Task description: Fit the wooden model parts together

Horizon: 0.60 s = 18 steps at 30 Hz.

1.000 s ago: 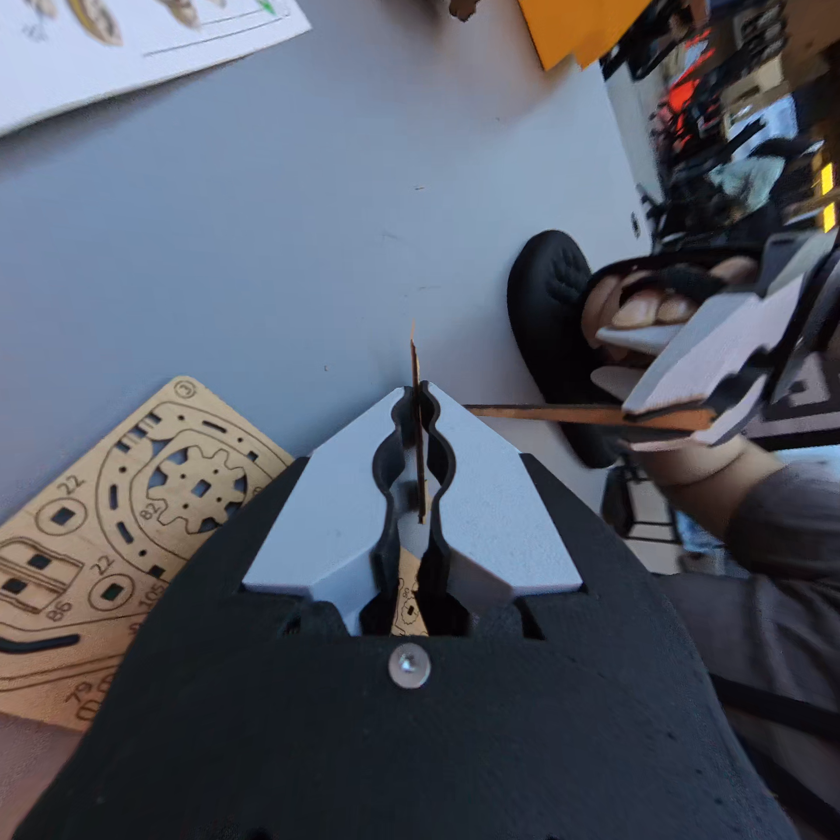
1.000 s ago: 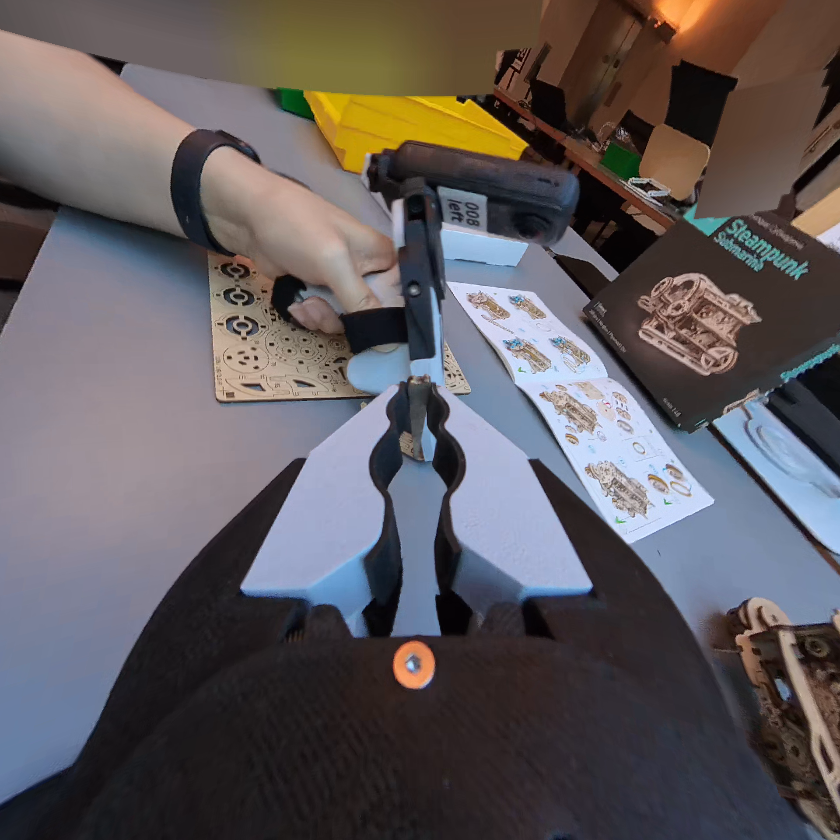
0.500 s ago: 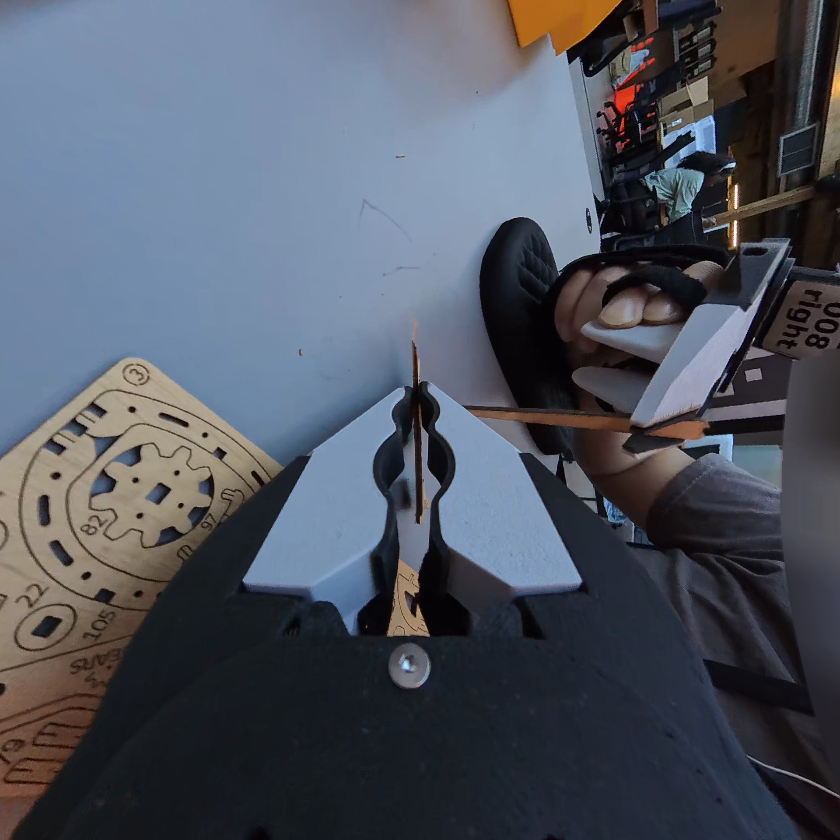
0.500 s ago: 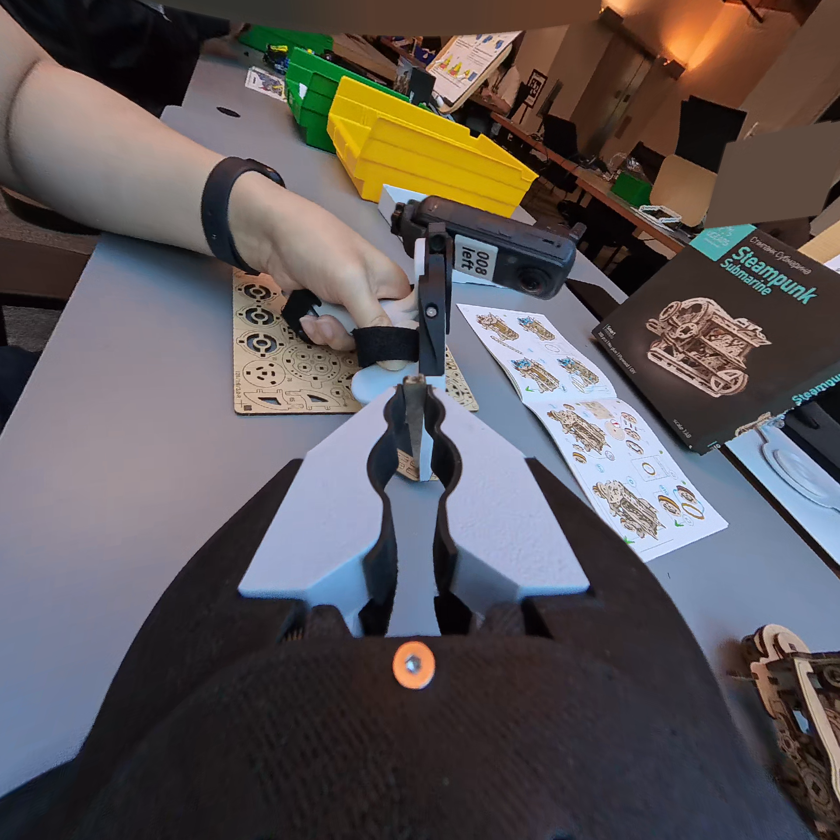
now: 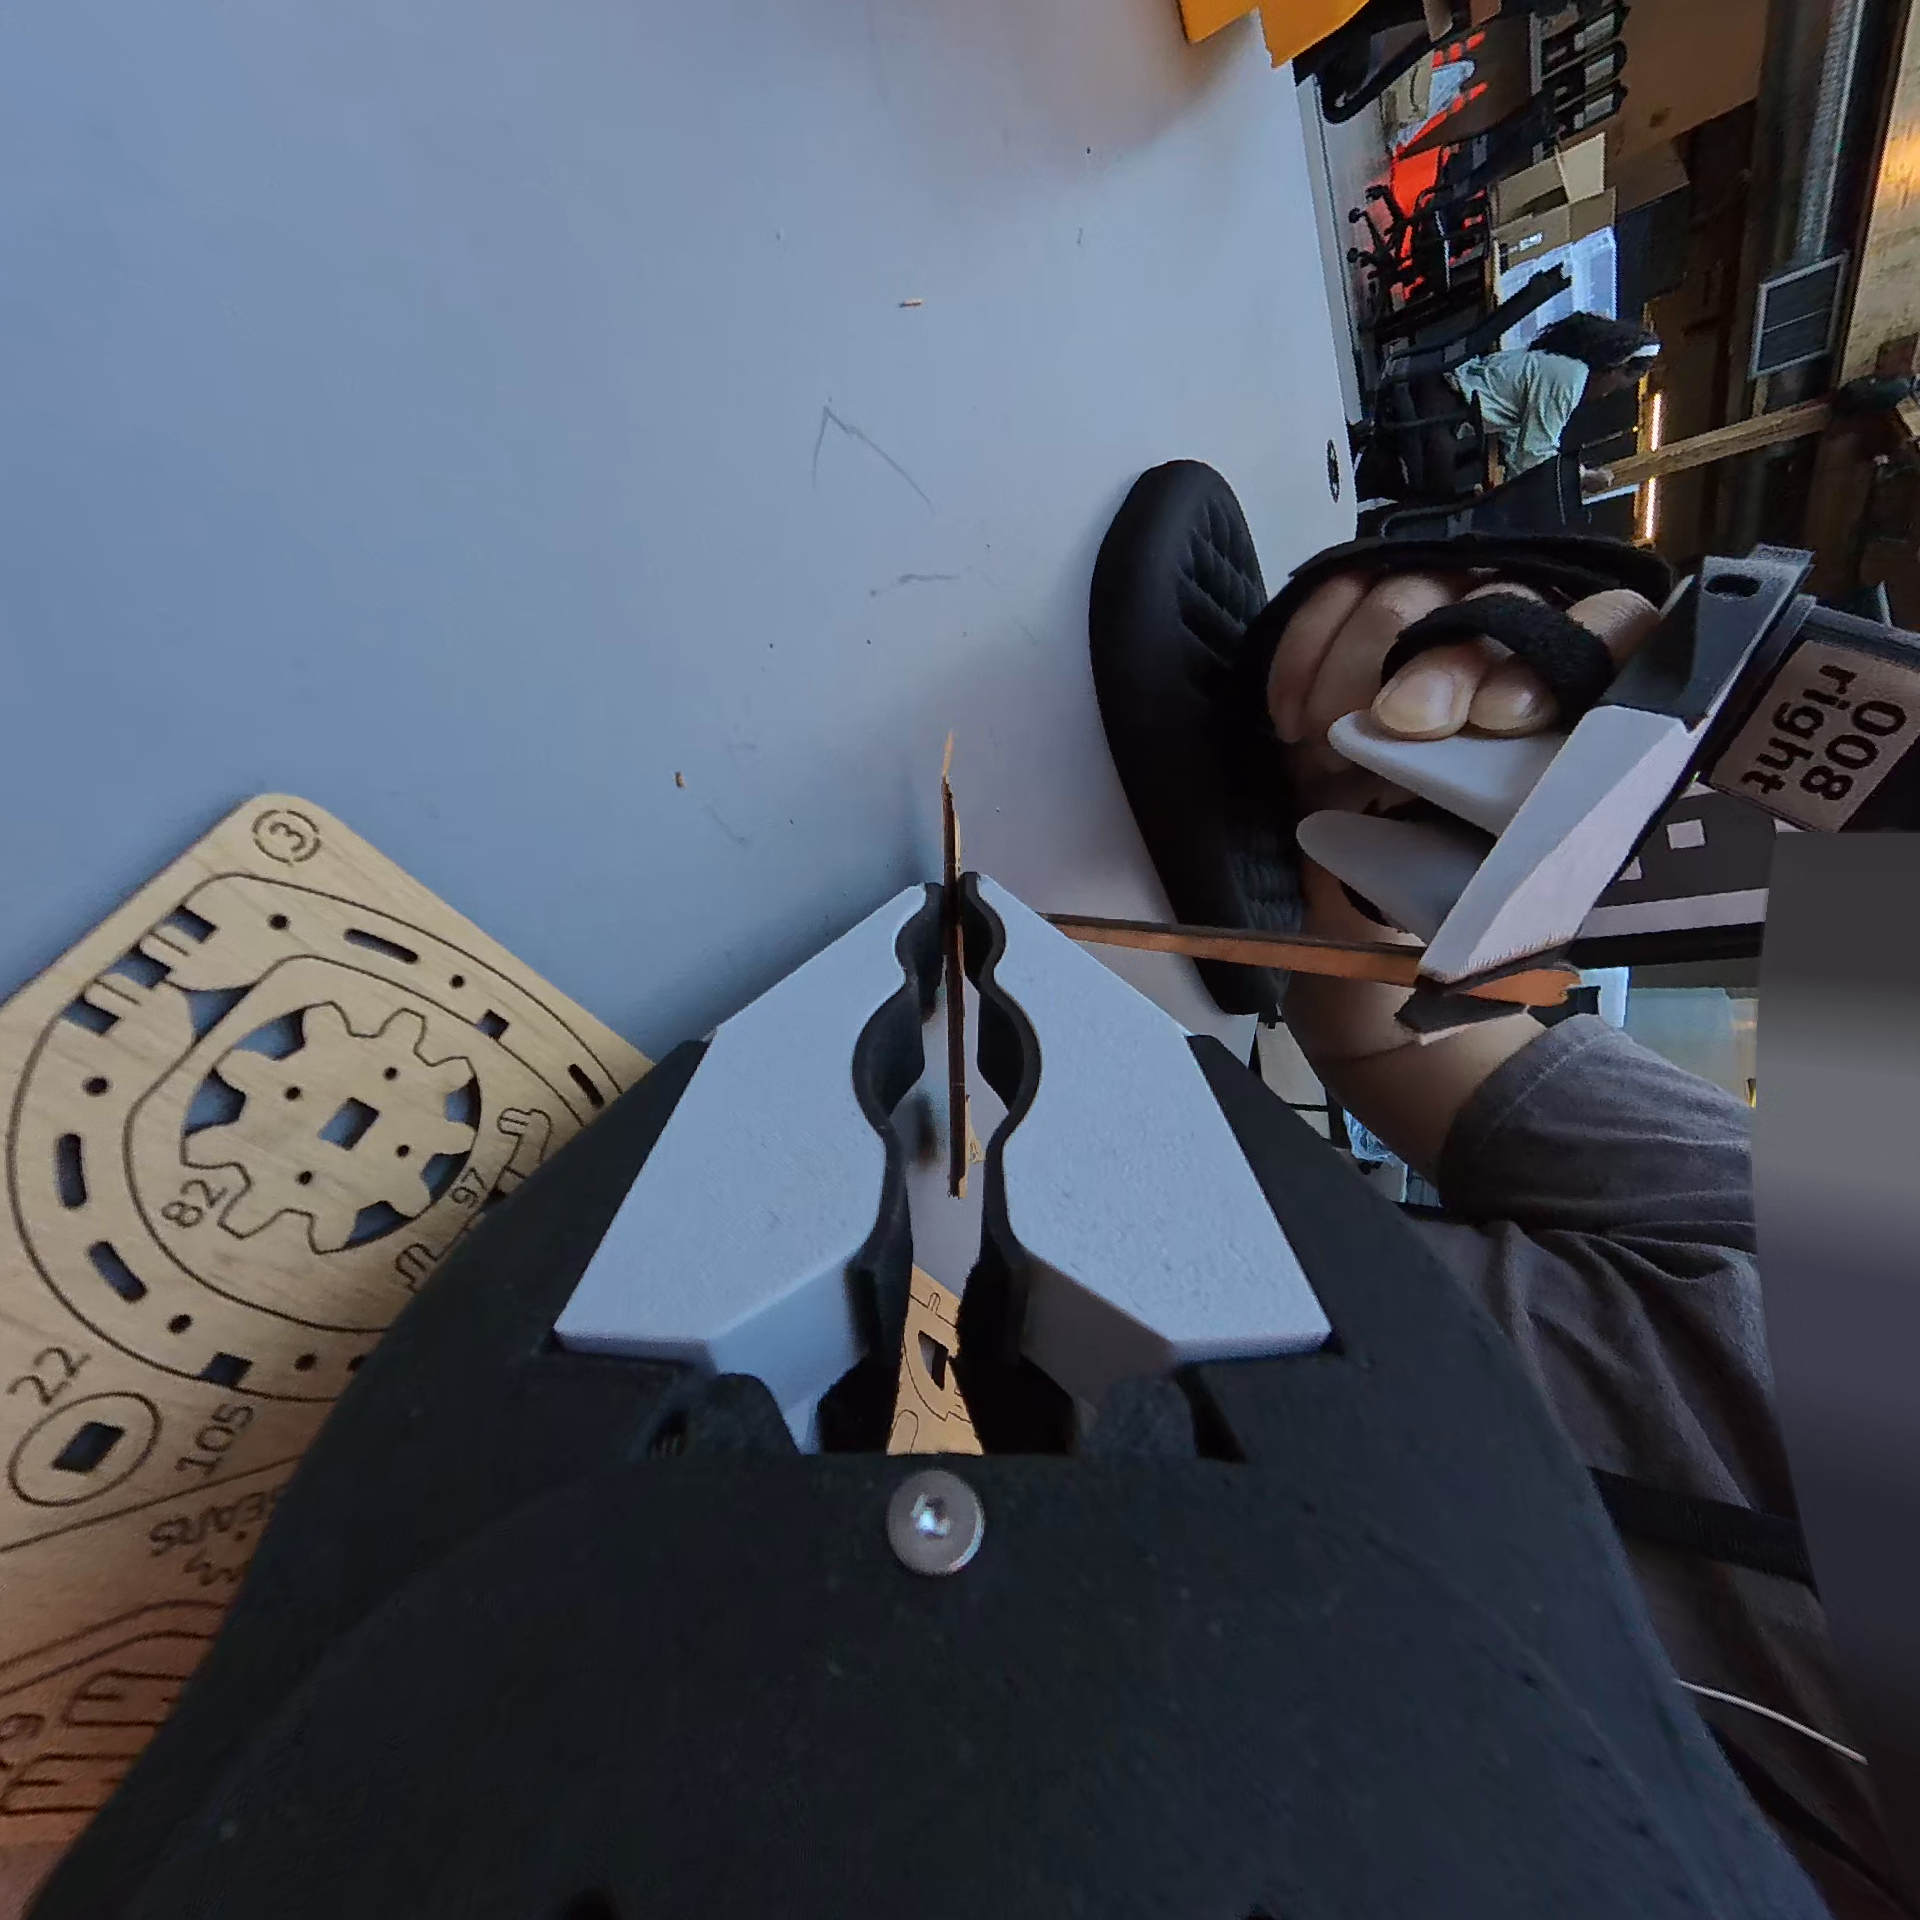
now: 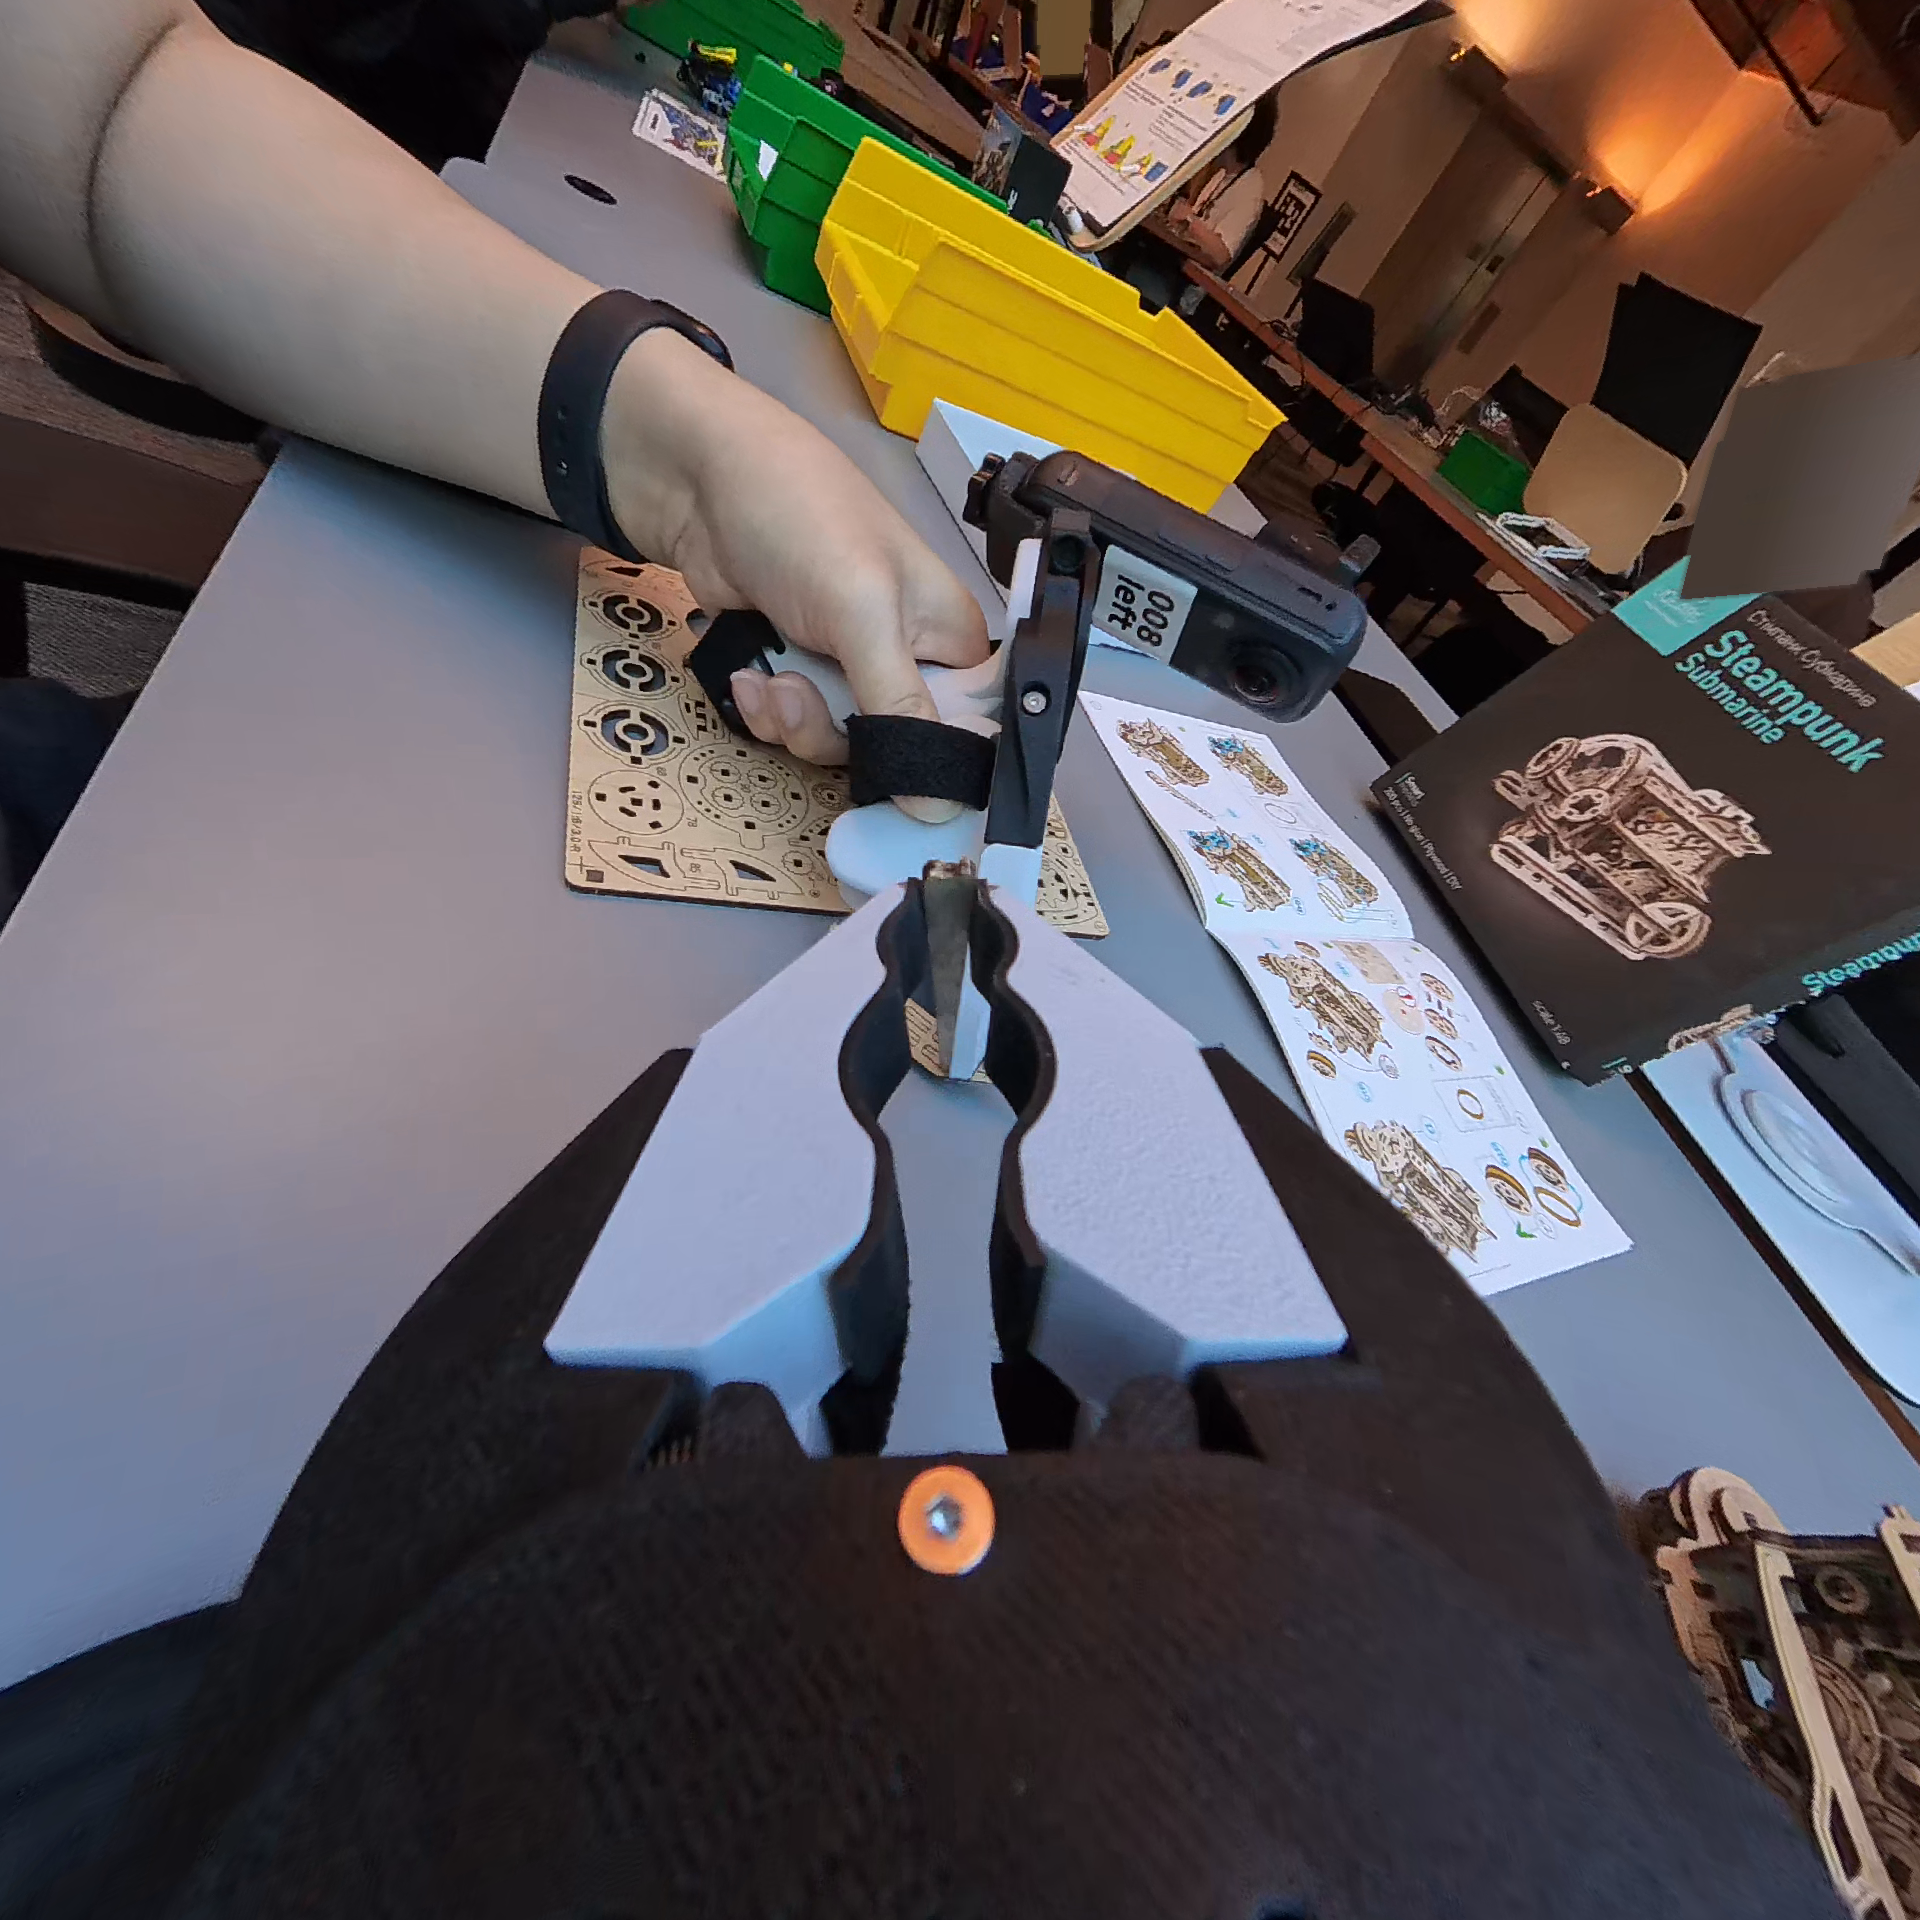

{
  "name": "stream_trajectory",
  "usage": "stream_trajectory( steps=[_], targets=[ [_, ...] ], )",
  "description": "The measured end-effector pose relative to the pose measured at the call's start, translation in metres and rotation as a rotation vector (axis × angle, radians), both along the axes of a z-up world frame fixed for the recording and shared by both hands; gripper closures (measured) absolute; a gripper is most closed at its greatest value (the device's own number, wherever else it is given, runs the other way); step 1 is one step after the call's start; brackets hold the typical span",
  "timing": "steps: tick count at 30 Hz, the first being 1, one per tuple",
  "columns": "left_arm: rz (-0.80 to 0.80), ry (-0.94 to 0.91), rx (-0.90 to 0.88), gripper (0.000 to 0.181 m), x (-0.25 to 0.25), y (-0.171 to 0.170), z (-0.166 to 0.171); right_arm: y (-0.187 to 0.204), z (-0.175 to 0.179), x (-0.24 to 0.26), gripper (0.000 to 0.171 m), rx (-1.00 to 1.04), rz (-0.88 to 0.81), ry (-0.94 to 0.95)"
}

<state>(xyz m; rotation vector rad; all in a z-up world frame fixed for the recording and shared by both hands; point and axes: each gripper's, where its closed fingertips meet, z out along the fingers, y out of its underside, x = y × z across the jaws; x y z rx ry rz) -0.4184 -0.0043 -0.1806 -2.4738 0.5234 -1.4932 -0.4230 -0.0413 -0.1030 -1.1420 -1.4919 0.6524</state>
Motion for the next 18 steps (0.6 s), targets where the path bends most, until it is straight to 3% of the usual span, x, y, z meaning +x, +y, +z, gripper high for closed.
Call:
stream_trajectory(
  steps=[18],
  targets=[
    [-0.013,-0.009,-0.015,0.181,0.0007,-0.0028,0.0,0.0015,0.0026,0.0004,0.165,-0.103,0.007,0.047]
  ],
)
